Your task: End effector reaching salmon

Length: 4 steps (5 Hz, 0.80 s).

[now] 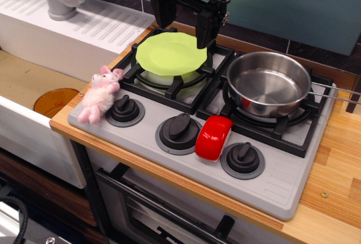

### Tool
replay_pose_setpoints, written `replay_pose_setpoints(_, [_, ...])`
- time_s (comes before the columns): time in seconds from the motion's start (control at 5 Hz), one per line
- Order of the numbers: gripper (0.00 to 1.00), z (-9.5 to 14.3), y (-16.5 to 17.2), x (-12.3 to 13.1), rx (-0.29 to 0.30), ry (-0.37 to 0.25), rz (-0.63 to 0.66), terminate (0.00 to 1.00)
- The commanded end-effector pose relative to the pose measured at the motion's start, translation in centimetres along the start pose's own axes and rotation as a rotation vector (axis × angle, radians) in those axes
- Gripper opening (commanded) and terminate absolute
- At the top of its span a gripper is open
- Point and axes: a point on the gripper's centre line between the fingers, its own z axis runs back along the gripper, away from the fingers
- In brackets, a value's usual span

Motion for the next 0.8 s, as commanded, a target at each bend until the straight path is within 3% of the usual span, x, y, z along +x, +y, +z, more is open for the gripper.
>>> replay_pose_setpoints(0.0, [1.0,0.0,0.0,0.0,0.0,0.0,0.0,0.0])
replay_pose_setpoints(0.2, [1.0,0.9,0.0,-1.5,0.053,-0.001,0.053,0.0])
replay_pose_setpoints(0.6, [1.0,2.6,0.8,-2.7,0.07,0.004,0.059,0.0])
